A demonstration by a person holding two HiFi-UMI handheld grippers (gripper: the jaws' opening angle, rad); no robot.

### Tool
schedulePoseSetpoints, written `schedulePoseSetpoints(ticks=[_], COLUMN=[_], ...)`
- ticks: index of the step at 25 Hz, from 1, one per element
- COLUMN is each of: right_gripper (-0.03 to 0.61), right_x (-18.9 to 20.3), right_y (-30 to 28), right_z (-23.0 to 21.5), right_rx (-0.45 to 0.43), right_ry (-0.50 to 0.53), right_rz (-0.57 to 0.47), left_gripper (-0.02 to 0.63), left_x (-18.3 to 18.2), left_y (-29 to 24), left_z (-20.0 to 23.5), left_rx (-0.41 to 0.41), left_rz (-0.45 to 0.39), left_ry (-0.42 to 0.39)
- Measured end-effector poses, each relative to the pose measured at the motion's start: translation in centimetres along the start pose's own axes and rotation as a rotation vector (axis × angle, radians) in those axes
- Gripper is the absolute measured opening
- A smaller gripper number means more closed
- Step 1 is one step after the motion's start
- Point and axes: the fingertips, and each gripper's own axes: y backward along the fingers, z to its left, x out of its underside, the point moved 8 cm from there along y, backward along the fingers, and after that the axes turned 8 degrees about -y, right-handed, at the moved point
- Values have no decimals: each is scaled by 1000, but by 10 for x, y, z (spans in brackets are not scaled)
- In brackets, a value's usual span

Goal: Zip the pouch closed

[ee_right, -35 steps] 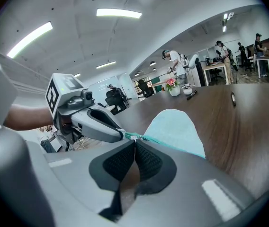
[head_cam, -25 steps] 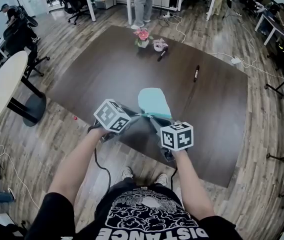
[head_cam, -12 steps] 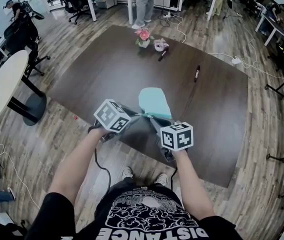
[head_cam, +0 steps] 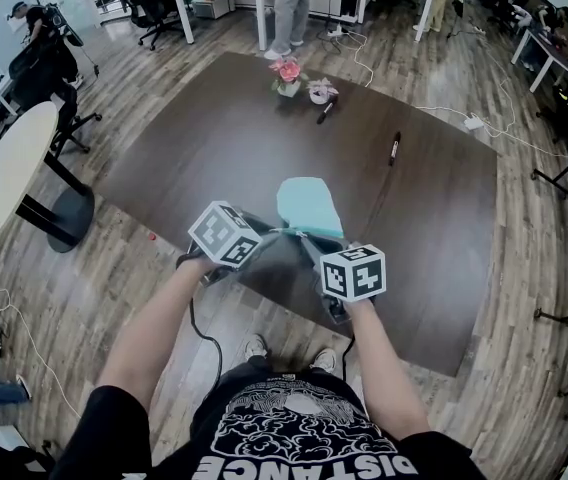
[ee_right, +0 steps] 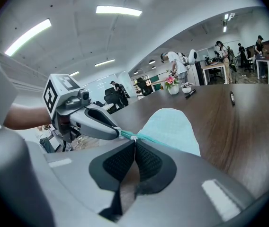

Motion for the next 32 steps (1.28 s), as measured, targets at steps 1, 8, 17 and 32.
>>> schedulePoseSetpoints(ticks=[1,8,17,32], right_gripper=[6,6,6,6], right_x=[0,-1,-1,0], right_y=[0,0,-2,1], right_z=[-1,-1,-1,-9], right_rx=[1,1,1,33], right_ry=[-3,-5,-1,-21], right_rz=[-1,-2,1,-7], left_gripper=[21,21,21,21], left_x=[1,2,4,11], left_y=[1,5,3,7], left_z=[1,6,7,13], left_rx=[-4,-22,-23,-60], left_rz=[1,5,2,16], left_ry=[0,11,23,46])
